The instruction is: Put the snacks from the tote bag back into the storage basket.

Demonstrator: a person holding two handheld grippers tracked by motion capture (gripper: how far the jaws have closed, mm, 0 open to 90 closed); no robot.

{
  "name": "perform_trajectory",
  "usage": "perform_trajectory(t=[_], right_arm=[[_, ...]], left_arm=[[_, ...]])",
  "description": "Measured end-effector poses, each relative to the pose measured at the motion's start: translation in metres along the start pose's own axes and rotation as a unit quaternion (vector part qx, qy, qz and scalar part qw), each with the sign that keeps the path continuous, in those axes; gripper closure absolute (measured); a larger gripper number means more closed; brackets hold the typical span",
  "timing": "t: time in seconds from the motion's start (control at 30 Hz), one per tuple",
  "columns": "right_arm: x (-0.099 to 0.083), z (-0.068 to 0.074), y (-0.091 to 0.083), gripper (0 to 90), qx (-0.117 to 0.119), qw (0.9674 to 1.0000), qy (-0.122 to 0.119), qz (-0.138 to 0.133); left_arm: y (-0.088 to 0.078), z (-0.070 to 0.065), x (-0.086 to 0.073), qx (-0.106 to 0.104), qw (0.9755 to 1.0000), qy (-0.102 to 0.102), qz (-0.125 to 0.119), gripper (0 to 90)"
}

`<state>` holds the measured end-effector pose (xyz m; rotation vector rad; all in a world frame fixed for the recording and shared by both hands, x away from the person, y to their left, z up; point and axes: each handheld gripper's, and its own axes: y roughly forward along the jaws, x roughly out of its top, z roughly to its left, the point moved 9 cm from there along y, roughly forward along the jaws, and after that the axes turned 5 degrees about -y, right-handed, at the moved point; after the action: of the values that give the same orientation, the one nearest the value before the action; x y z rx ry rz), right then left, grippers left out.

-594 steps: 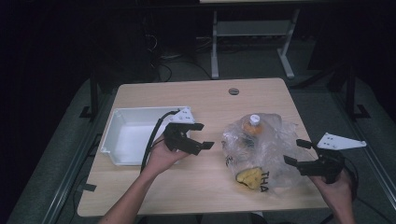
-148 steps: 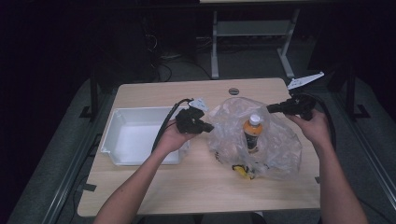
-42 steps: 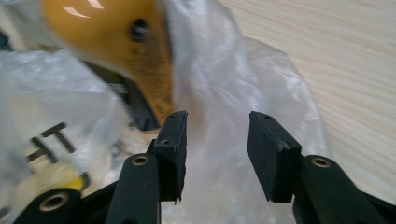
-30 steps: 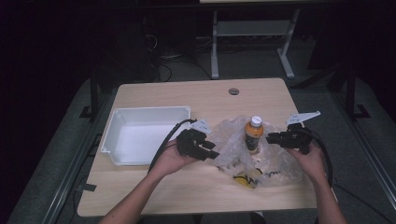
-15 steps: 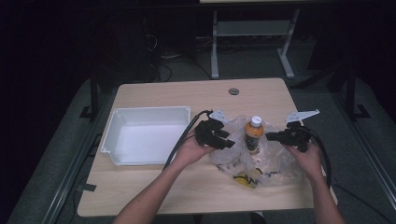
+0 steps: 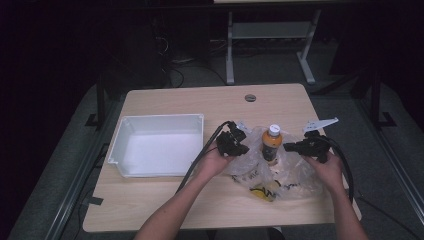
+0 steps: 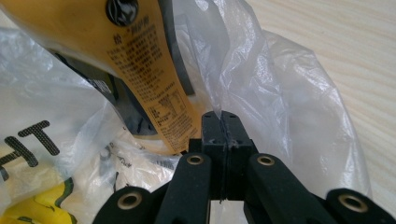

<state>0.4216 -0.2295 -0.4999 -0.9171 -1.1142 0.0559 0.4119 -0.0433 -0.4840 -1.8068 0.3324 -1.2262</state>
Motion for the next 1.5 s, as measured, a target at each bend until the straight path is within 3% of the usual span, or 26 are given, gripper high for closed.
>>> perform_trajectory(t=[0.13,0.47,0.6,0.63,0.7,0.87,0.9,1.07,1.23,1.3,1.33,1.43,1.5], right_arm=[[-0.003,-0.001,0.002,89.7,-0.002,0.9999,0.003,0.013],[-0.011,-0.004,0.008,89.8,-0.003,0.9993,0.018,0.034],[-0.013,-0.005,0.01,89.7,-0.002,0.9991,0.02,0.037],[-0.013,-0.005,0.01,89.6,-0.002,0.9991,0.021,0.037],[-0.012,-0.005,0.01,86.1,-0.001,0.9992,0.026,0.031],[-0.007,-0.002,0.001,73.8,-0.01,0.9995,0.024,0.019],[-0.004,0.0,-0.006,68.5,-0.014,0.9997,0.021,0.008],[0.003,0.012,-0.021,63.6,-0.015,0.9998,0.009,-0.013],[0.013,0.037,-0.036,58.5,-0.001,0.9992,-0.024,-0.031],[0.016,0.052,-0.039,56.4,0.019,0.9983,-0.037,-0.04],[0.018,0.066,-0.039,54.2,0.034,0.9969,-0.057,-0.043],[0.021,0.086,-0.039,53.7,0.066,0.9941,-0.075,-0.043],[0.024,0.098,-0.038,52.6,0.083,0.9916,-0.087,-0.048]], left_arm=[[0.007,0.0,-0.004,0.011,0.9999,0.005,0.011,89.9],[0.019,0.002,-0.017,0.006,0.9995,-0.006,0.031,89.9],[0.02,-0.004,-0.016,-0.003,0.9995,-0.011,0.028,89.8],[0.017,-0.011,-0.012,0.0,0.9998,0.002,0.022,89.8],[0.016,-0.016,-0.008,0.002,0.9998,0.011,0.016,89.8],[0.012,-0.014,-0.008,-0.005,0.9998,0.003,0.017,89.8],[0.01,-0.012,-0.009,-0.006,0.9998,0.001,0.019,89.8],[0.009,-0.011,-0.009,-0.007,0.9999,-0.002,0.014,89.8],[0.009,-0.011,-0.01,-0.006,0.9999,-0.005,0.012,89.8],[0.008,-0.011,-0.009,-0.006,0.9999,-0.005,0.009,89.8],[0.008,-0.012,-0.009,-0.006,0.9999,-0.005,0.009,89.8],[0.007,-0.013,-0.009,-0.005,0.9999,0.002,0.01,89.8],[0.008,-0.013,-0.009,-0.004,1.0,-0.004,0.007,89.8]])
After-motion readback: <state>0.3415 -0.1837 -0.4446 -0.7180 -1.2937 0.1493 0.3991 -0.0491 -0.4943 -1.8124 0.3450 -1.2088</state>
